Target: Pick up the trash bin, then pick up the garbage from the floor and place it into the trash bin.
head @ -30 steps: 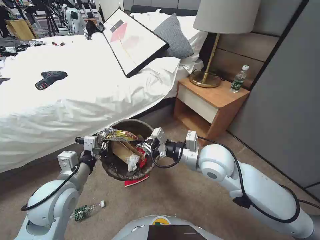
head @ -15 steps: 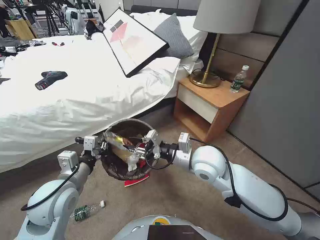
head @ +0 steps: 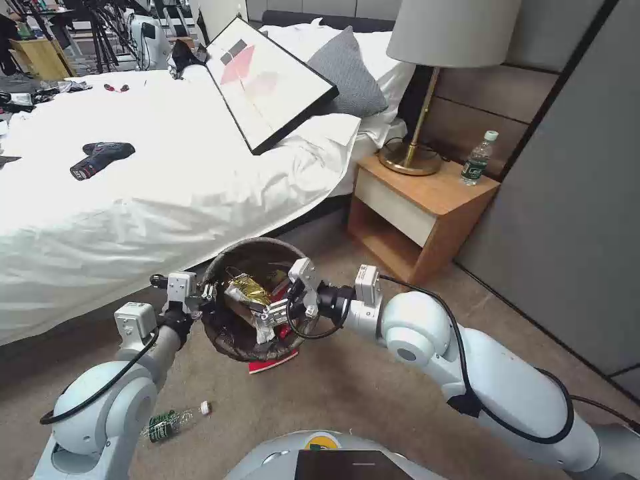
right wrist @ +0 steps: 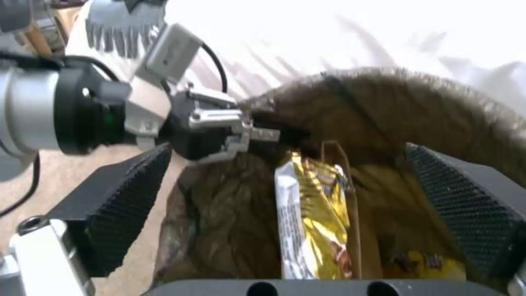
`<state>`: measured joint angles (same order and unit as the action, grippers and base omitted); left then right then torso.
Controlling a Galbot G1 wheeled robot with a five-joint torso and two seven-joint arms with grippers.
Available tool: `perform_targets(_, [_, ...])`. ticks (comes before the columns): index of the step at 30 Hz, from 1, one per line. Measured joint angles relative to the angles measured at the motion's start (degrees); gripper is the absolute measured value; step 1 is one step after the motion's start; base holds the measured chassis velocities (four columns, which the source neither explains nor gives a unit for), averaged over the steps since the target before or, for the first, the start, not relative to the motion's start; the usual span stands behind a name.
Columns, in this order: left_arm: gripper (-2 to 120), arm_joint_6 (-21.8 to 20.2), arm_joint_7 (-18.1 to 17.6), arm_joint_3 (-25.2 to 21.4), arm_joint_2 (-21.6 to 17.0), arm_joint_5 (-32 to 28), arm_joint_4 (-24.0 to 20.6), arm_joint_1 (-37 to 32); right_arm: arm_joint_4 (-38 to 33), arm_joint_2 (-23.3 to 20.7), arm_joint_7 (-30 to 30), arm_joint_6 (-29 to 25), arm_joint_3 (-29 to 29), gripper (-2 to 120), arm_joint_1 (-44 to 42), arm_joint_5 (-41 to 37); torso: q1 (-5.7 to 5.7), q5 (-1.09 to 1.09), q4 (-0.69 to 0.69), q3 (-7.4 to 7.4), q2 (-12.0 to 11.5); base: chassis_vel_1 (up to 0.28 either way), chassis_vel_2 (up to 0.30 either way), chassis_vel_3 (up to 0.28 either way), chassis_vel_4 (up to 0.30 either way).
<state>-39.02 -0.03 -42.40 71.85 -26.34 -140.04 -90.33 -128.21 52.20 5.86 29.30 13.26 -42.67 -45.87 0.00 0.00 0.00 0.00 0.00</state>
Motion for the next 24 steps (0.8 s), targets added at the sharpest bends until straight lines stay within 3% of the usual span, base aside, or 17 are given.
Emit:
perform_targets(13, [2,0.0,0.1,0.2,0.3,0.2,-0.2,-0.2,-4.9,-0.4,-2.9,-0.2,-4.7,100,0.4,-4.5,0.0,0.01,0.01,0.0,0.0,0.0,0.0,0.0,0.0])
perform_targets(24, [2,0.2,0.1,0.3,0.6,0.3,-0.1,0.0,-9.9,-5.2,-6.9,-2.9,-12.3,100,-3.1,-7.7,0.0,0.01,0.0,0.0,0.0,0.0,0.0,0.0,0.0])
